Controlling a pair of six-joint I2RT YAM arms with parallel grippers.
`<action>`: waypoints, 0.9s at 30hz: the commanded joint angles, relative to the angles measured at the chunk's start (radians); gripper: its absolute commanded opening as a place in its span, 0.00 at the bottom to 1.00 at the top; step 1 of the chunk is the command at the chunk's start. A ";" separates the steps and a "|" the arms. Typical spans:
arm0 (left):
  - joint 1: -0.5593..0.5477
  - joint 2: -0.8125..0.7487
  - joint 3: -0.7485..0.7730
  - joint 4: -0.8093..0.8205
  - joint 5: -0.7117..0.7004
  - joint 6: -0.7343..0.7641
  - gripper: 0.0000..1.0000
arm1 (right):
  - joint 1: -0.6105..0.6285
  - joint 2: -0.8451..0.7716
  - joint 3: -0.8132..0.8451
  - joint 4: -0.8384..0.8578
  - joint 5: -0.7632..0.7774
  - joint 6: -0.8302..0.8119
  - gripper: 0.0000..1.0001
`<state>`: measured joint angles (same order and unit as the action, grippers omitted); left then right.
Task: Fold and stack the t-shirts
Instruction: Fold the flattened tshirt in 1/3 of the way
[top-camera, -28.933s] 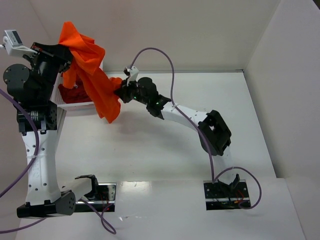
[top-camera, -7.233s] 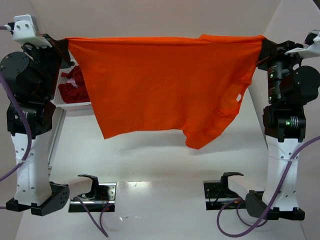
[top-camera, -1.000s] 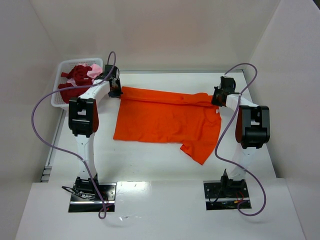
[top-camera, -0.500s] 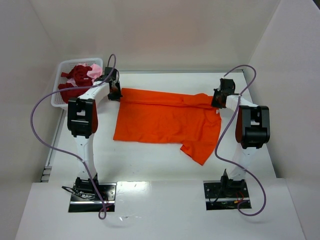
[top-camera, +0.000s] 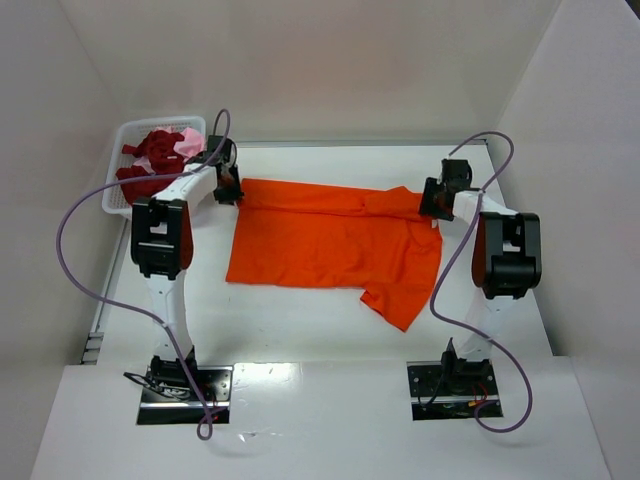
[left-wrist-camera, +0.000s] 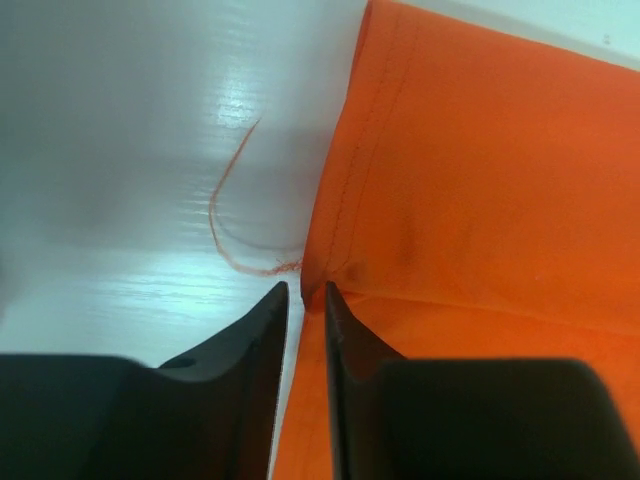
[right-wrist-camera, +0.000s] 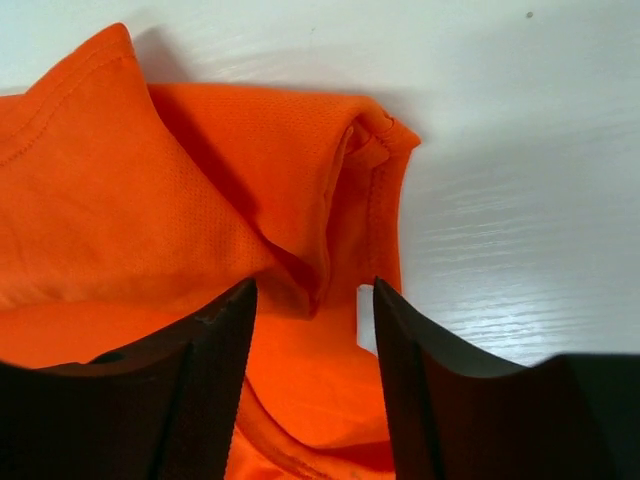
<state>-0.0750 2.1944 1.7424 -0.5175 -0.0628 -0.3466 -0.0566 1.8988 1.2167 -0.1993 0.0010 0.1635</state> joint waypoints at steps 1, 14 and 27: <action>0.004 -0.087 -0.004 0.007 -0.006 -0.009 0.34 | -0.017 -0.089 0.039 -0.005 0.004 -0.009 0.57; -0.052 -0.076 0.179 0.036 0.047 0.020 0.81 | -0.017 -0.037 0.216 0.067 -0.202 0.016 0.87; -0.167 0.107 0.301 0.047 -0.055 0.072 0.83 | 0.020 0.132 0.322 -0.008 -0.179 -0.016 0.90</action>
<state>-0.2256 2.2932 2.0415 -0.4717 -0.0597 -0.3099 -0.0498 2.0193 1.4834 -0.1986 -0.1844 0.1696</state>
